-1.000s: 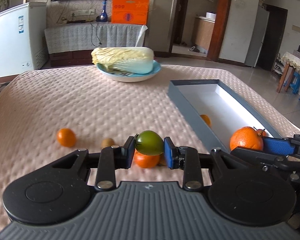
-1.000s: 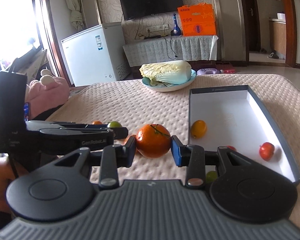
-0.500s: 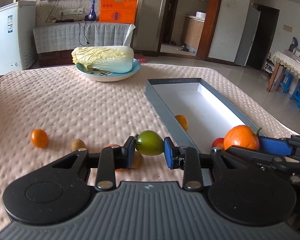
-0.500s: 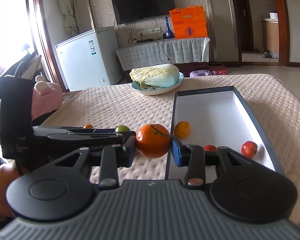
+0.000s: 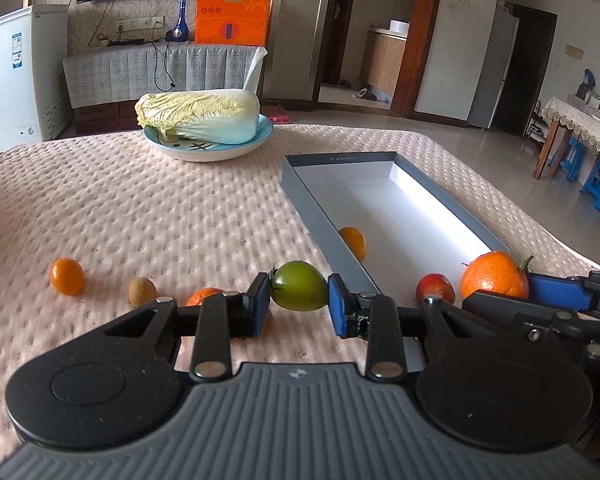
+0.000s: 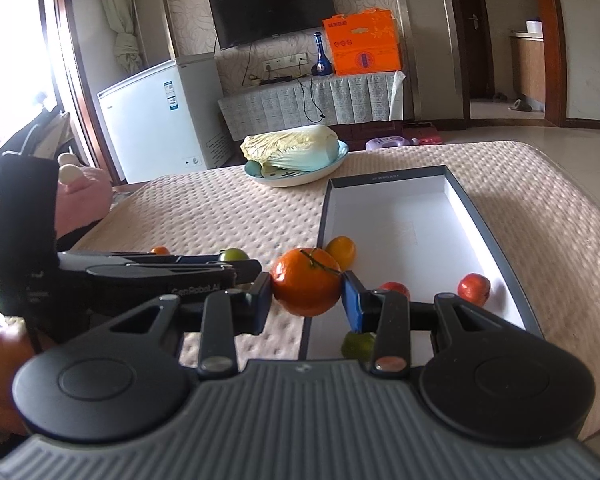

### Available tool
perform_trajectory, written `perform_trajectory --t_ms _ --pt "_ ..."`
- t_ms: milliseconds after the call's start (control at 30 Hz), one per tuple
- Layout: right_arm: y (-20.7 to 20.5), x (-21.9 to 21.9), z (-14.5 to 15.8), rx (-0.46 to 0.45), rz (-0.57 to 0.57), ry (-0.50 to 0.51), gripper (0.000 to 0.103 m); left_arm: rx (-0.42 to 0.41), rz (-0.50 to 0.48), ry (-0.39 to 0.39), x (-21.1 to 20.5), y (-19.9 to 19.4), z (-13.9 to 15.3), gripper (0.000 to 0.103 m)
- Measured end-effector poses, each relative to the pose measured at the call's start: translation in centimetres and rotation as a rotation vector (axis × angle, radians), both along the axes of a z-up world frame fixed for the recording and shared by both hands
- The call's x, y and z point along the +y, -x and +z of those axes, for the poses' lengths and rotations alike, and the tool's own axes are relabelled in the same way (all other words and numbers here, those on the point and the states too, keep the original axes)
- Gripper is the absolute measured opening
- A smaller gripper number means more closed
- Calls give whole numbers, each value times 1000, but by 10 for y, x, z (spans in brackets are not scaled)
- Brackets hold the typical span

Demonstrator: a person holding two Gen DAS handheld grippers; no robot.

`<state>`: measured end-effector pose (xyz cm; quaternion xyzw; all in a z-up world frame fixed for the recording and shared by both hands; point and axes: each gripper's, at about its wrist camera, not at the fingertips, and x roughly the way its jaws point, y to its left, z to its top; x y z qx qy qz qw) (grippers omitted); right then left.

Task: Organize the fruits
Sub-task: 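Carry the green tomato with the left tool while the right tool carries the mandarin over the box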

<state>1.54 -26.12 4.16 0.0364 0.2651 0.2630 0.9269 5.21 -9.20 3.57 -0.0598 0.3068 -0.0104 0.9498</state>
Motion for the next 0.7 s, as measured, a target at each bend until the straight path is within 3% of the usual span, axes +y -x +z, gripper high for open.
perform_trajectory --t_ms 700 --pt "2 -13 3 -10 -15 -4 40 -17 -38 5 -17 -4 1 36"
